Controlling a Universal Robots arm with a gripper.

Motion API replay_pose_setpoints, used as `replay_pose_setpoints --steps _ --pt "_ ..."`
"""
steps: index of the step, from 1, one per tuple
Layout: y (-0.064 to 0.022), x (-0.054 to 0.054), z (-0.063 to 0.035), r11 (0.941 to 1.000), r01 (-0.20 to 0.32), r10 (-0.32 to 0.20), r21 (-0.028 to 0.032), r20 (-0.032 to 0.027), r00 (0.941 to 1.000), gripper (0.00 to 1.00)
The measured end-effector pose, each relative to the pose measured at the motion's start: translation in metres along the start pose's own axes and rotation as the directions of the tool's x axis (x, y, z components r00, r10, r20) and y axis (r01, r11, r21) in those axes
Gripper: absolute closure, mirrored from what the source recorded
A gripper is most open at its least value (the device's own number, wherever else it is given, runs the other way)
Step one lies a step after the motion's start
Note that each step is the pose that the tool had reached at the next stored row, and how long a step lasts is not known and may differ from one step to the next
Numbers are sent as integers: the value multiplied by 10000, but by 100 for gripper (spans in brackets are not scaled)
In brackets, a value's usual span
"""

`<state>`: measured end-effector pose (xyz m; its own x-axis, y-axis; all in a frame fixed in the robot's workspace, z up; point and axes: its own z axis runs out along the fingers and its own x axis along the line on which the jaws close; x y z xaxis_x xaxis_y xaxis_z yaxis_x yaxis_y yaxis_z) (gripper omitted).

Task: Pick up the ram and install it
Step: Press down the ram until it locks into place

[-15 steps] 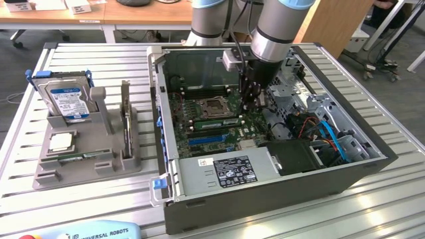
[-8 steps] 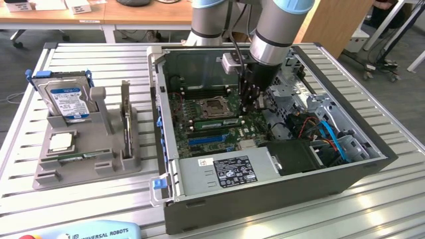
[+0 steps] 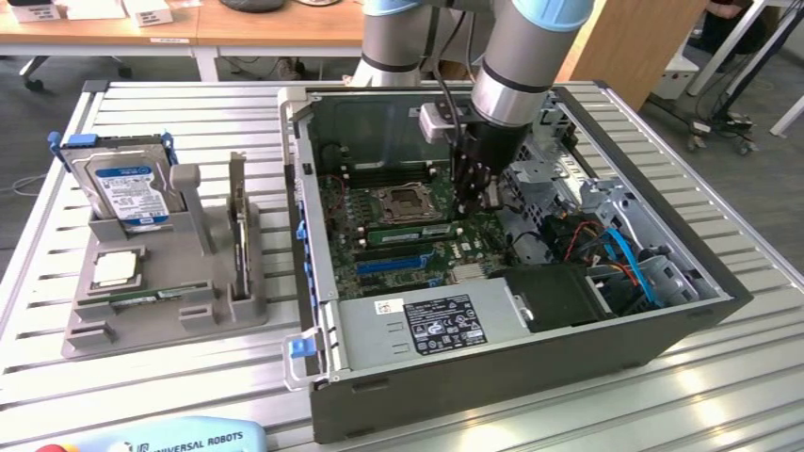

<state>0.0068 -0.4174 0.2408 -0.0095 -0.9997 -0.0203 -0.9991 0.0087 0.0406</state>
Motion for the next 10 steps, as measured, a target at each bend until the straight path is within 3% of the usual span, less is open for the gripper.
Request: replay_pose_setpoints --steps 10 --pt "-1 -18 29 10000 0 0 0 0 10000 90"
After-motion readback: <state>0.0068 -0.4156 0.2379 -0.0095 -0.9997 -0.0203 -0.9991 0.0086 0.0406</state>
